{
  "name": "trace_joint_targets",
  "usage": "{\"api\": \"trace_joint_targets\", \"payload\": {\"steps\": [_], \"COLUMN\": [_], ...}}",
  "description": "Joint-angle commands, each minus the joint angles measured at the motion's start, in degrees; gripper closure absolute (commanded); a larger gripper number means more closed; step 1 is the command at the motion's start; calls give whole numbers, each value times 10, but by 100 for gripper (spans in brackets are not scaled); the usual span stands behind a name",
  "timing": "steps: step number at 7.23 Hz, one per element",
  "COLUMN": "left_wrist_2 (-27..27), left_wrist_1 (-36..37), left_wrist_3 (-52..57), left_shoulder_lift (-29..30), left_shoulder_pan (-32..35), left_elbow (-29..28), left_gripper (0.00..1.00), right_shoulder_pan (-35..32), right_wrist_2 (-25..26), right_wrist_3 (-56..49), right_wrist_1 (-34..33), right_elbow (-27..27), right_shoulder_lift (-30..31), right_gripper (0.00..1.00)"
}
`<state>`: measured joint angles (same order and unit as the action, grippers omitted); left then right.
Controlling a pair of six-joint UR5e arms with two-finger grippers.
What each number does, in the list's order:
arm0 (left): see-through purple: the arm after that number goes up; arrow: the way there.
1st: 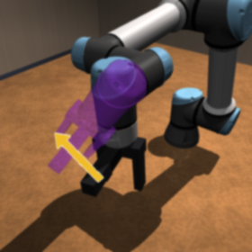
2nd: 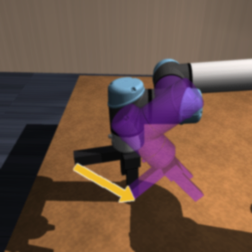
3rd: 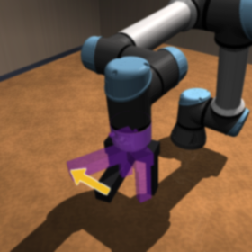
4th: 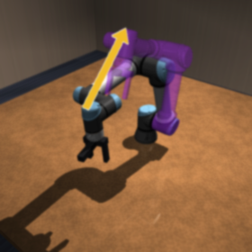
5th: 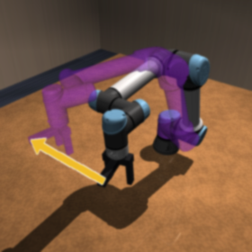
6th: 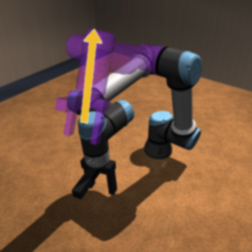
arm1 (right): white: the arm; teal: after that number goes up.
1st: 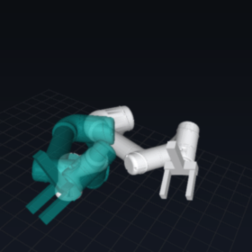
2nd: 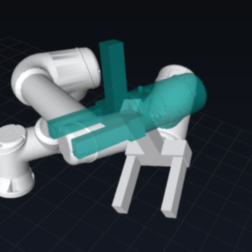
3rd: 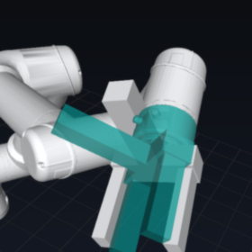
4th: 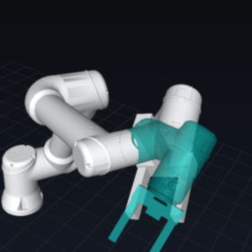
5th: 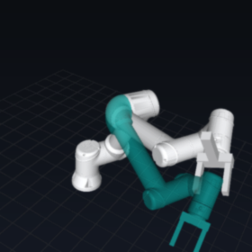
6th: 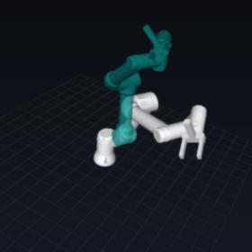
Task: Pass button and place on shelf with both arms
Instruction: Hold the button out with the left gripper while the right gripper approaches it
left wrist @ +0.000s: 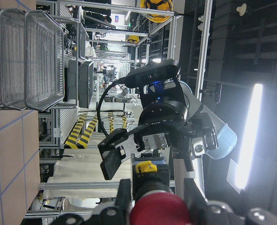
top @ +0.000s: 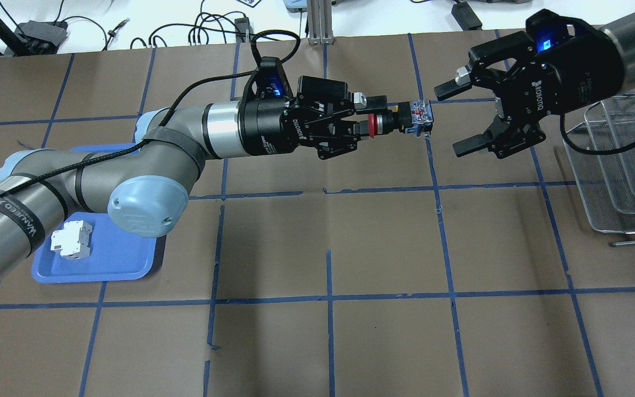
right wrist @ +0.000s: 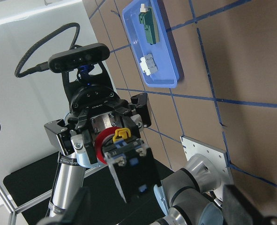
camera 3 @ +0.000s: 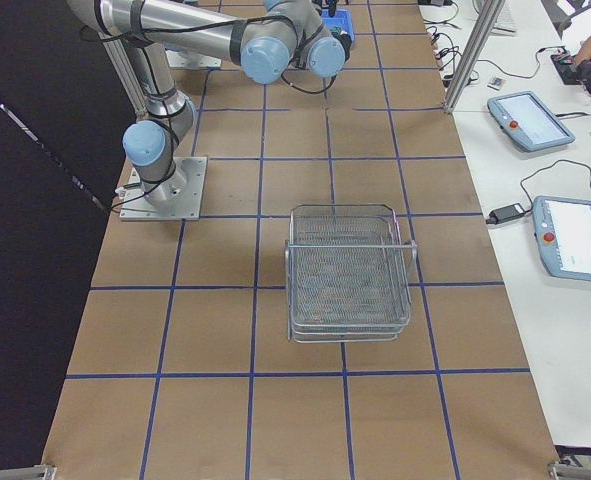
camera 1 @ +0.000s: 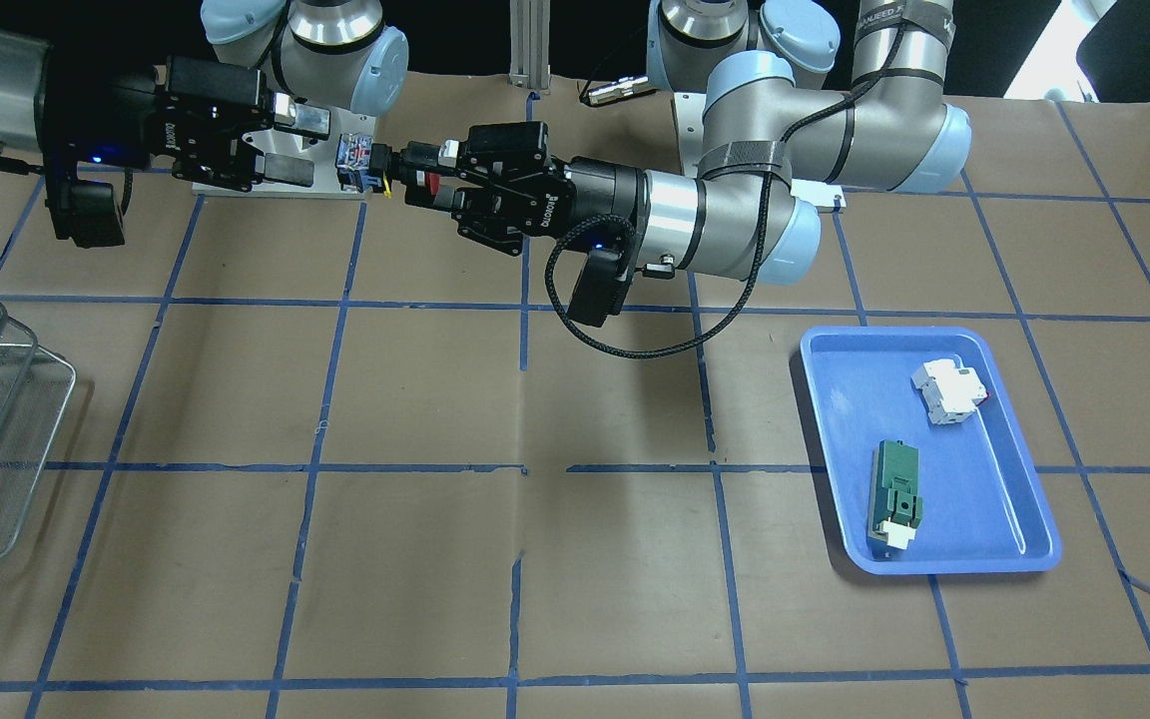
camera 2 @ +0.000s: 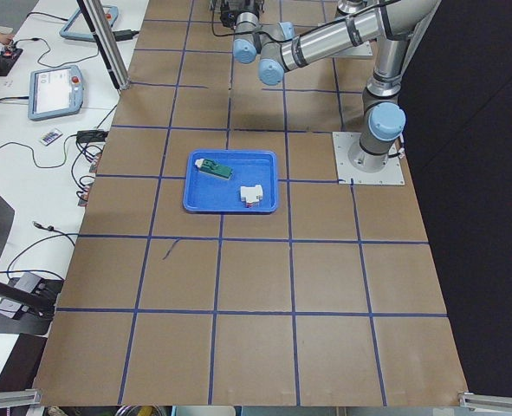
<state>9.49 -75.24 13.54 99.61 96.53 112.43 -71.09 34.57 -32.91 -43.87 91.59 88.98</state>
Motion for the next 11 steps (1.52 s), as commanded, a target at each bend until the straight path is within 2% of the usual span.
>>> {"api": "trace_joint_targets", "payload": {"steps": [1, 2, 4, 5, 6, 9, 11], "left_wrist_2": [0, 0, 0, 0, 0, 0, 0], "left_wrist_1": [0, 0, 0, 1, 1, 2, 2], "left_wrist_3": [0, -1, -1, -2, -2, -1, -2], "left_shoulder_lift": [-3, -3, -5, -7, -6, -6, -6], "left_shoulder_pan": [1, 2, 2, 2, 2, 2, 2], "left_elbow": [-1, -1, -4, -4, -5, -5, -5], "left_gripper": [100, 100, 100, 100, 100, 100, 100], "right_shoulder_pan": [-16, -28, -29, -29, -29, -28, -28], "right_wrist_2": [-39, -59, -57, -53, -50, -49, -49], "right_wrist_3": [0, 0, -1, -2, -3, -3, -5], "right_wrist_1": [-2, 2, 3, -3, -6, -7, -8], "right_elbow": [3, 3, 3, 3, 3, 3, 3], "right_shoulder_lift": [0, 0, -1, -3, -2, -5, -4], "right_gripper": [0, 0, 0, 4, 30, 82, 85]}}
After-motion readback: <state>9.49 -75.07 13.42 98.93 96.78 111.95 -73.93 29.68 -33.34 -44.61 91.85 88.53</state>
